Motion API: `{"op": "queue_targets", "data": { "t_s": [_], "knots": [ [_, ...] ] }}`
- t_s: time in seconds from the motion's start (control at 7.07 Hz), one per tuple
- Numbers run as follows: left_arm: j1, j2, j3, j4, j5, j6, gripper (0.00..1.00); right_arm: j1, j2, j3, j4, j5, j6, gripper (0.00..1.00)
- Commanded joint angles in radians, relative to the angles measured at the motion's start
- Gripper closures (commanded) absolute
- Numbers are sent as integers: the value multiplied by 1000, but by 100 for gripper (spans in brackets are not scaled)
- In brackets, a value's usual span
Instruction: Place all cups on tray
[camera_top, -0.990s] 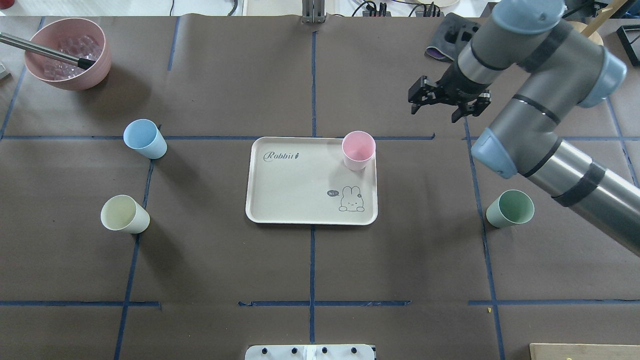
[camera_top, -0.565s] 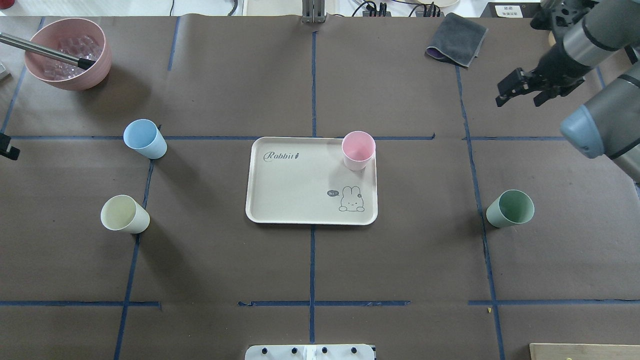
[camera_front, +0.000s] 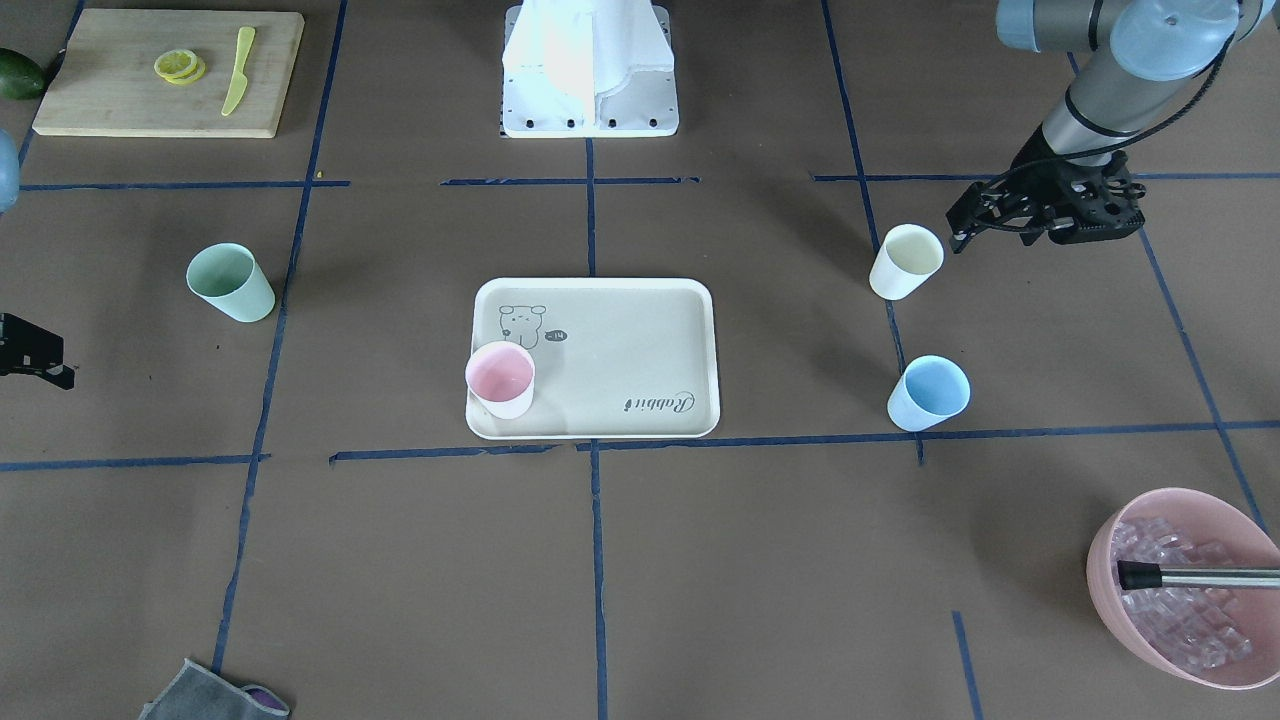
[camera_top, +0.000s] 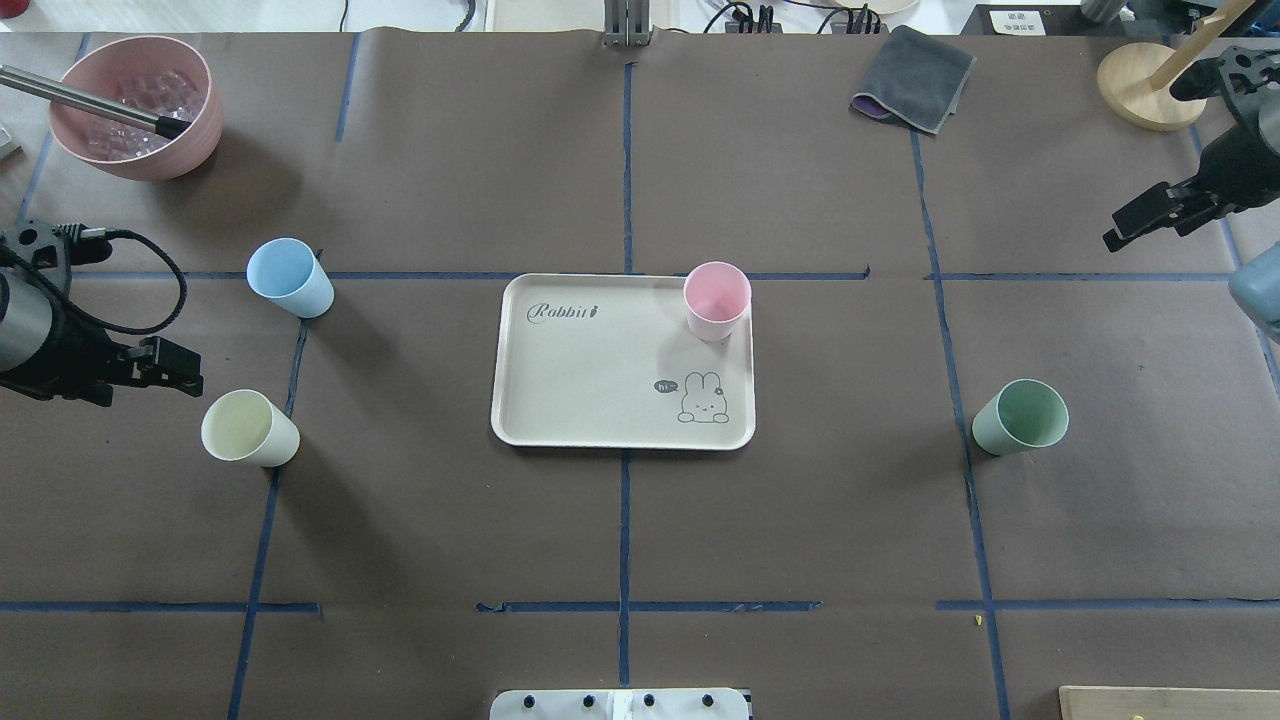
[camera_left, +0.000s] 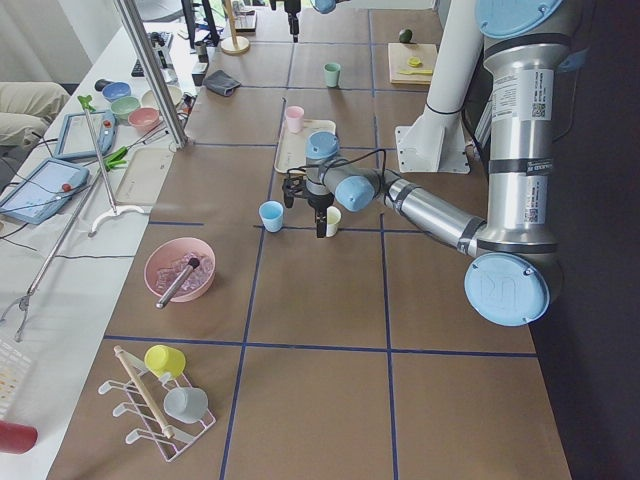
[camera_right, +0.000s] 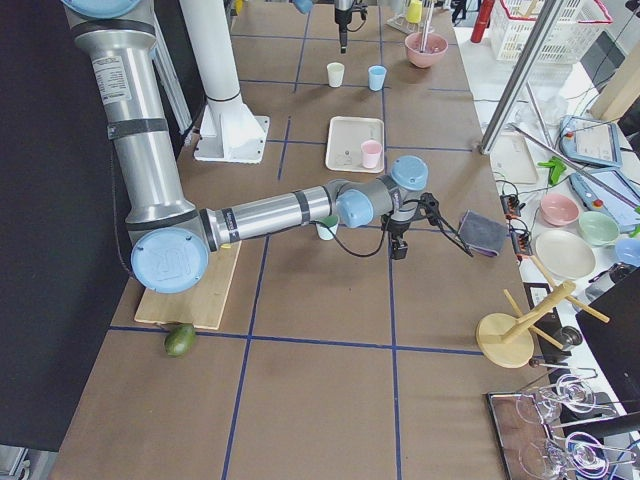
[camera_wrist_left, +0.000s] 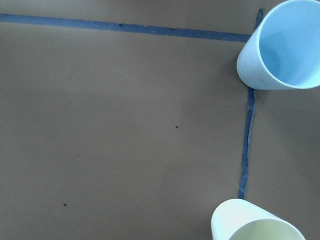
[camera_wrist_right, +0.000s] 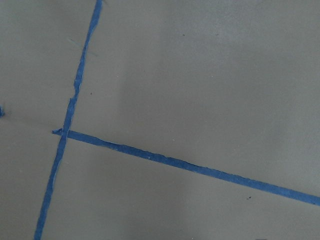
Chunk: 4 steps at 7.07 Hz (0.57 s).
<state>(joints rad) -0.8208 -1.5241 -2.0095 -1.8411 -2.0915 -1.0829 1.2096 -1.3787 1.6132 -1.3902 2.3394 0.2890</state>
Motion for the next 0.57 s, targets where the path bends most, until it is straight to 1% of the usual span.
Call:
{"op": "queue_targets", "data": {
  "t_s": [0.0,0.28,0.42],
  "knots": [
    [99,-4,11,-21,83,-103,0,1,-5,1,0,-3,-2,1],
    [107,-4,23,-20,84,-109,1,-1,-5,1,0,-3,2,1],
    [114,-4,40,-20,85,-142,25,-1,-5,1,0,-5,4,1]
  ]
}}
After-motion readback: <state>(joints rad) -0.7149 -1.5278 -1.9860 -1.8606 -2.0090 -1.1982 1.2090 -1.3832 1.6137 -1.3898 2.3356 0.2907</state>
